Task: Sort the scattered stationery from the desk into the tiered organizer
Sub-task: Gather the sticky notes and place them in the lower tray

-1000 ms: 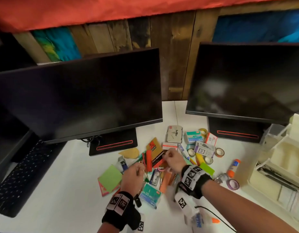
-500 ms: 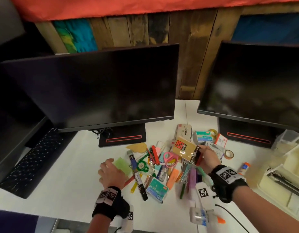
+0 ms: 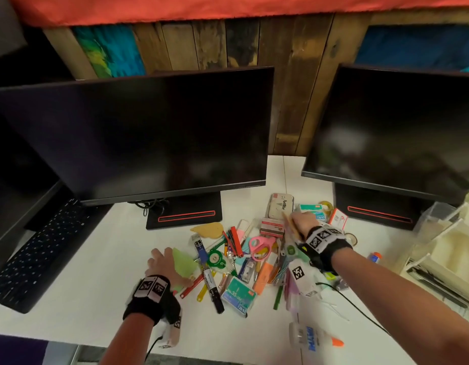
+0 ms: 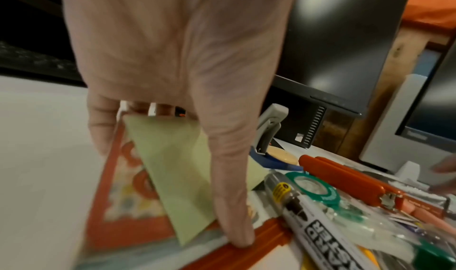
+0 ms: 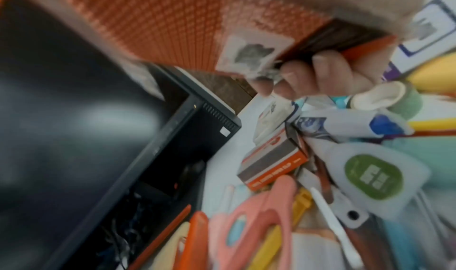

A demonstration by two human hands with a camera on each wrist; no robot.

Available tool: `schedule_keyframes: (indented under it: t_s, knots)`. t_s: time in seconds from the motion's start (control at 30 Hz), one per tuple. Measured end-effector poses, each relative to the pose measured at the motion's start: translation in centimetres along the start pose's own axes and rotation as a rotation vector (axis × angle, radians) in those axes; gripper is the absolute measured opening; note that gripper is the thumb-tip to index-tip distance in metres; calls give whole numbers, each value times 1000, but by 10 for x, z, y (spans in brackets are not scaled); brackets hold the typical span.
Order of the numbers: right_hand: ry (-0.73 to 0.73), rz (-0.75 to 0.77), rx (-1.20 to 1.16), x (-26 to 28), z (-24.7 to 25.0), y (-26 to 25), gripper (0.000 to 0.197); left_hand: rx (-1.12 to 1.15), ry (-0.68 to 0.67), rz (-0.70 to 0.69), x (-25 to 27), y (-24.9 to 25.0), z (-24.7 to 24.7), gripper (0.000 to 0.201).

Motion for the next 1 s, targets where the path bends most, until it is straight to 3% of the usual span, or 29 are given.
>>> schedule_keyframes:
  t_s: [0.07,0.27,0.4,0.5,0.6,0.73,0.87,1.0]
  knots:
    - [-26,-6,114,1,-3,-6,31,36,34,-8,4,-1,-1,96]
    - [-51,-33,154,3,-10,-17,22,44,80,16,14,-11,-1,82]
    - [-23,-25,204,-8,-9,-18,35,42,128,22,26,-23,18,76]
    - [-30,-18,188,-14,-8,-19,32,74,171,30,40,-28,35,59]
    - [0,-20,87,-13,-7,-23,34,258,266,-56,50,-27,52,34]
    - [-29,30,-86,-5,-1,-15,36,645,355,-316,66,-1,66,24]
    - [-153,38,-322,16,19,14,26,941,218,-468,79,49,59,29]
    - [-179,74,-457,44,42,51,19,1095,-37,-476,85,102,37,18]
Point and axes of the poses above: each hand's wrist, its own x-axis away from the middle knuckle, its own z-axis out of the back of the hand, y = z × x, the point moved 2 cm from there along -x, towards the middle knuckle, and after that the axes turned 1 degree about x, right-handed, at the moved point
